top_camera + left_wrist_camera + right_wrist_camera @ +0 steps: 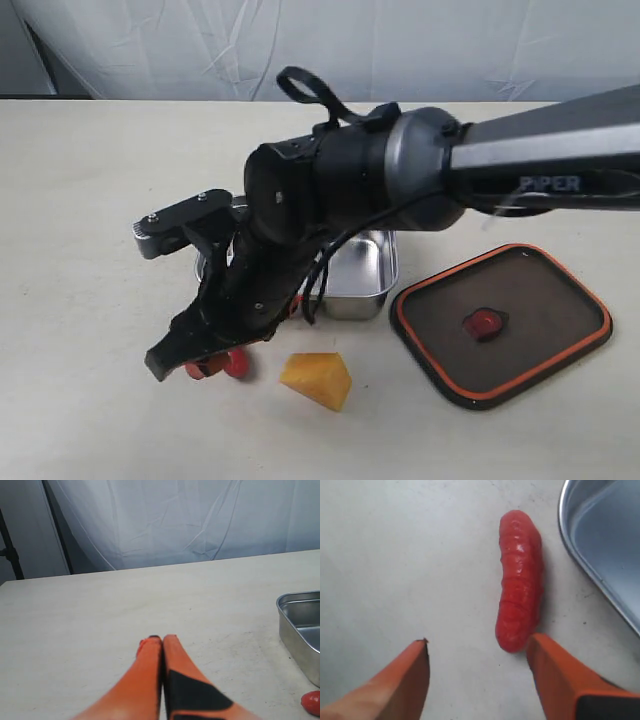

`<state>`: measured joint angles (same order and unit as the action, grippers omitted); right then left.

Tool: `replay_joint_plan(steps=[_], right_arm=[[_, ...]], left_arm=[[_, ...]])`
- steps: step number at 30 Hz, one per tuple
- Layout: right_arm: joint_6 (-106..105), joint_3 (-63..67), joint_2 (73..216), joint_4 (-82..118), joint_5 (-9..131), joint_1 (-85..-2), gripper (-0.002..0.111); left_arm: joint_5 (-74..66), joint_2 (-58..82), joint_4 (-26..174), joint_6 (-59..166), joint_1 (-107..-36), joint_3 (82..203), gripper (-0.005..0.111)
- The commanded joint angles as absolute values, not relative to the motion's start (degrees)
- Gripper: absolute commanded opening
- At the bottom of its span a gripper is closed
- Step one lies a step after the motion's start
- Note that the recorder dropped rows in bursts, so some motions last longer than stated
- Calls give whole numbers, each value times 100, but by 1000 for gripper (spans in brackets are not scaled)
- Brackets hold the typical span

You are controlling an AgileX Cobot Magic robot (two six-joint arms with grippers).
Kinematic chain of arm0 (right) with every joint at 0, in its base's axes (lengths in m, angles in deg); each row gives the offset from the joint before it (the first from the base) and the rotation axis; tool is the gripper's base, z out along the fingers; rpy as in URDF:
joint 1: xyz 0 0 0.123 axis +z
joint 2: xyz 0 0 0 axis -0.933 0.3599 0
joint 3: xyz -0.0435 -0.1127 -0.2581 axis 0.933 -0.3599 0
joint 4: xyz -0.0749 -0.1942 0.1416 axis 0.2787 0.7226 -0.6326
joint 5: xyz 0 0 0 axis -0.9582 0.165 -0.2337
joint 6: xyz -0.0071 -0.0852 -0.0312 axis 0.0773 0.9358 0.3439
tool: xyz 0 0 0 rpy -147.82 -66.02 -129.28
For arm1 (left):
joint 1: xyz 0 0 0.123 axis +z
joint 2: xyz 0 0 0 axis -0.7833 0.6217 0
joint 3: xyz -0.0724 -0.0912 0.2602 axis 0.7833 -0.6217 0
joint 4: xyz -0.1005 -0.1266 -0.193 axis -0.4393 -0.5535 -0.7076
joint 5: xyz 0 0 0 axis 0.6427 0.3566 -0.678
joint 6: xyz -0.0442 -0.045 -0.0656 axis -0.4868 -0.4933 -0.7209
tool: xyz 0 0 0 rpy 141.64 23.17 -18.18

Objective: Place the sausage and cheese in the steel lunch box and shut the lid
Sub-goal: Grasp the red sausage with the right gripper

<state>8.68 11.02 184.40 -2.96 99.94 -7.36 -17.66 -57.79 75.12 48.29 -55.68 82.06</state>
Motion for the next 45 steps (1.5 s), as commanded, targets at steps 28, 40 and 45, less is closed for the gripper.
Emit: replay_joint_plan(steps=[28, 40, 45], right_arm=[[147, 1321, 19237, 354, 9497, -718, 40], [221, 1321, 19189, 173, 10148, -696, -1], [388, 1321, 18917, 146, 10047, -486, -1]], left_arm=[[-1729, -5810, 7523, 4828, -5567, 8186, 0], [-1729, -5810, 7523, 4828, -5567, 8186, 0], [-1729, -5810, 7523, 4828, -5567, 8186, 0]])
